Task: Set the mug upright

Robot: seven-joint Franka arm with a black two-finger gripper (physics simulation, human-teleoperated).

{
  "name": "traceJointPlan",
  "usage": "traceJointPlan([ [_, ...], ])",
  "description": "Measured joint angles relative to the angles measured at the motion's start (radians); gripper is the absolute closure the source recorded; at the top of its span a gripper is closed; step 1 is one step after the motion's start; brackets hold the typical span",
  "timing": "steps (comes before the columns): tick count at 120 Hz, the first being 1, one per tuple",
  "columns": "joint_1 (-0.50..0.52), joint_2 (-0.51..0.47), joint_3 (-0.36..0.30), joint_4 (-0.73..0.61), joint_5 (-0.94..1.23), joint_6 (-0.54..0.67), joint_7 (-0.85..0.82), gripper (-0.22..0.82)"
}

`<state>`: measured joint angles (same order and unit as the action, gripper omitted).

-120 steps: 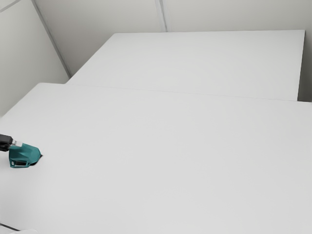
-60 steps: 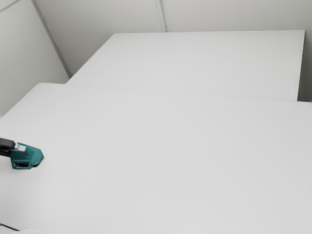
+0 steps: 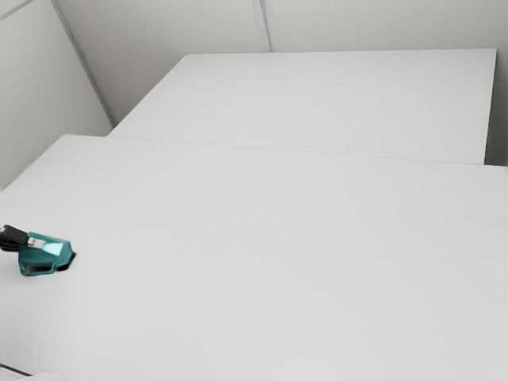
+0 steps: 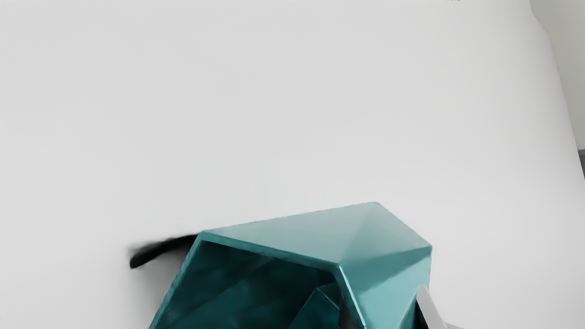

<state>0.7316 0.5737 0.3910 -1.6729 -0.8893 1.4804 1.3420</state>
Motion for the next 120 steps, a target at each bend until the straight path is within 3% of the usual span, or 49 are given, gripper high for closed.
traceJointPlan([
  [29,-0.013,-0.029,-0.002,0.016,-0.003,0.006,-0.001,0.74],
  [57,-0.091,-0.139,-0.037,0.020,0.001,0.035,-0.008,0.77],
  [72,-0.214,-0.288,-0.042,-0.063,0.077,0.105,-0.028,0.78],
  [99,-0.550,-0.570,-0.041,-0.295,0.372,0.318,-0.130,0.78],
  [120,-0.786,-0.658,-0.042,-0.398,0.652,0.489,-0.253,0.78],
])
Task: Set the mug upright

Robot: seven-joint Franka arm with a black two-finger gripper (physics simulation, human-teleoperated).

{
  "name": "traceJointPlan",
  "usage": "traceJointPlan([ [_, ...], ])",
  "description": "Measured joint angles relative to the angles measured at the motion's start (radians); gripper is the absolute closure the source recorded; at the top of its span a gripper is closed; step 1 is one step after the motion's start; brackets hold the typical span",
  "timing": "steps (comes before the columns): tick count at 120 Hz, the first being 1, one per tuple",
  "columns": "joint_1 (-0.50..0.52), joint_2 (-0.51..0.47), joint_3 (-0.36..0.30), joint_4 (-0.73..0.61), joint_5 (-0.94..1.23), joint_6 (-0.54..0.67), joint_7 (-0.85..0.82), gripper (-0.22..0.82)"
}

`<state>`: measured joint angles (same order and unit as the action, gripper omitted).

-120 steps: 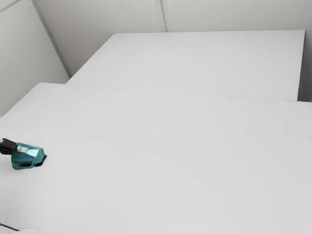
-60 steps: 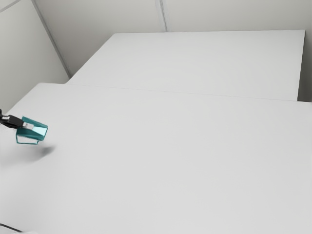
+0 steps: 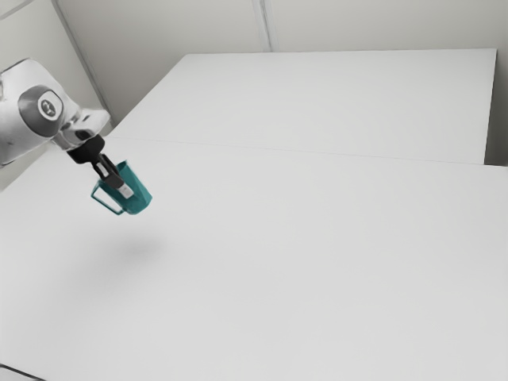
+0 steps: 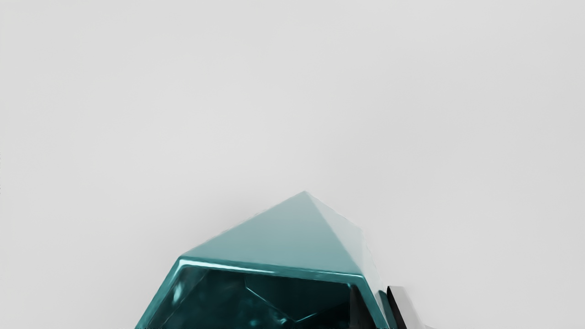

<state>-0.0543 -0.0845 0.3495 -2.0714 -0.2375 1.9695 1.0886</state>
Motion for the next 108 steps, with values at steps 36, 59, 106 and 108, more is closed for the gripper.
traceJointPlan([
  [36,-0.135,-0.003,-0.002,-0.073,0.240,0.189,-0.214,0.78],
  [59,-0.170,-0.046,-0.032,-0.163,0.310,0.248,-0.336,0.78],
  [106,-0.239,-0.113,-0.037,-0.326,0.392,0.334,-0.542,0.78],
  [108,-0.242,-0.111,-0.037,-0.328,0.393,0.338,-0.549,0.78],
])
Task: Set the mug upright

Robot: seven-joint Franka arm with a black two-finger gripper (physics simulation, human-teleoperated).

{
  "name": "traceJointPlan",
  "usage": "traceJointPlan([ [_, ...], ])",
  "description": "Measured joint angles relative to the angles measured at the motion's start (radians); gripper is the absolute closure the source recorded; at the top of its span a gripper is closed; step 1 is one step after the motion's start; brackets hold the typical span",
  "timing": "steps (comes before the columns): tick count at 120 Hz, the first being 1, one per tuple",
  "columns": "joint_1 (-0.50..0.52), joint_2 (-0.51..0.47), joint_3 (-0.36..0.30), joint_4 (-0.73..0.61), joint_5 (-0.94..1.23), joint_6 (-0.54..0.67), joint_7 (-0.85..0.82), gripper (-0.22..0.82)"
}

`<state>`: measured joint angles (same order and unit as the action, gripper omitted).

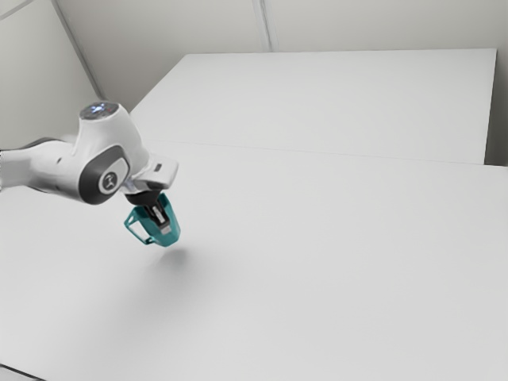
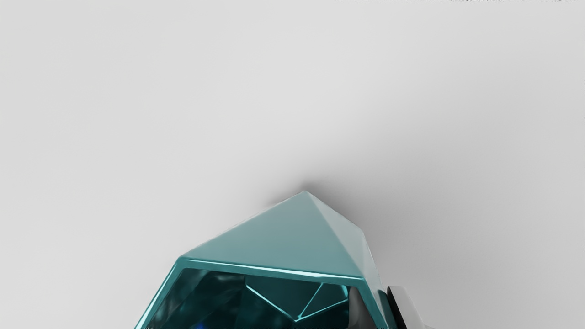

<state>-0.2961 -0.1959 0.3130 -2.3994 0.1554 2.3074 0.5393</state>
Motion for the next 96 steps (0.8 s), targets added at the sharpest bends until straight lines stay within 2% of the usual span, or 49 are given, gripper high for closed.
traceJointPlan([
  [74,-0.015,0.167,-0.001,0.015,0.007,0.134,-0.163,0.78],
  [96,-0.012,0.185,-0.005,0.015,0.004,0.161,-0.189,0.78],
])
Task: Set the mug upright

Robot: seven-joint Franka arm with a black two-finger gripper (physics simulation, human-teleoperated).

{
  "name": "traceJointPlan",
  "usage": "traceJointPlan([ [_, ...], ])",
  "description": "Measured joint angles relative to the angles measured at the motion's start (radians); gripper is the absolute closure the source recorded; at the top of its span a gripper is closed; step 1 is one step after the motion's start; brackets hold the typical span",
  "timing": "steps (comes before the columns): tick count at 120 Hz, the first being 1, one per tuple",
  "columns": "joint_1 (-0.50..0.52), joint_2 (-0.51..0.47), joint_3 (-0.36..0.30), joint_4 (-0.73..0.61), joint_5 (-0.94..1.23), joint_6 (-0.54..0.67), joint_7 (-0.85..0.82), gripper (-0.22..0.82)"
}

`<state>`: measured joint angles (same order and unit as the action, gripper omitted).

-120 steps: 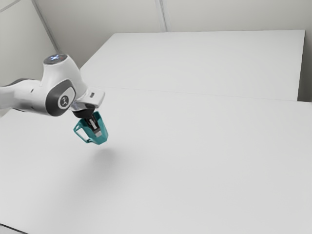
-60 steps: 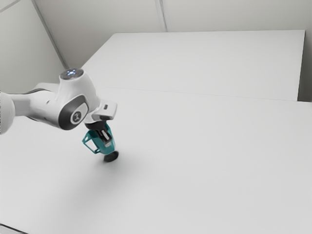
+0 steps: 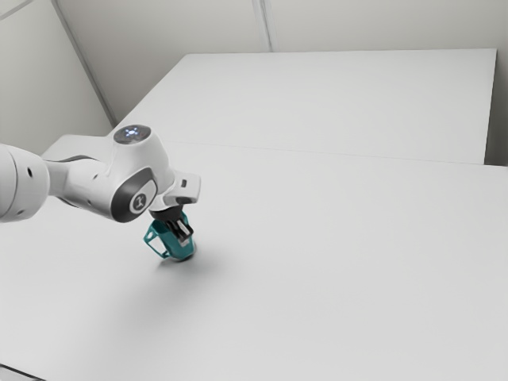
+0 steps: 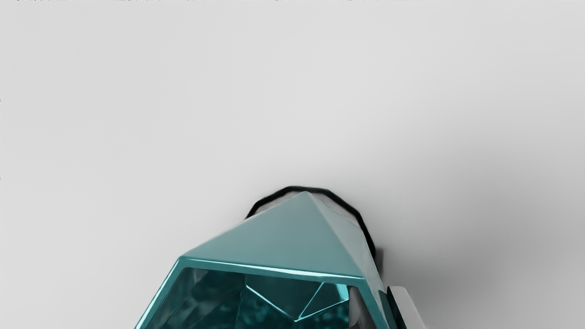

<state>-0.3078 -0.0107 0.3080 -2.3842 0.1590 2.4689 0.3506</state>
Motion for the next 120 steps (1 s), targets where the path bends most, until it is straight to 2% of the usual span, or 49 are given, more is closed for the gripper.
traceJointPlan([
  [24,-0.006,0.001,0.005,-0.001,-0.012,0.008,-0.012,0.66],
  [75,-0.002,-0.010,0.007,0.001,-0.012,0.000,-0.020,0.49],
  [120,0.013,-0.041,0.008,0.020,-0.006,-0.012,-0.021,0.43],
])
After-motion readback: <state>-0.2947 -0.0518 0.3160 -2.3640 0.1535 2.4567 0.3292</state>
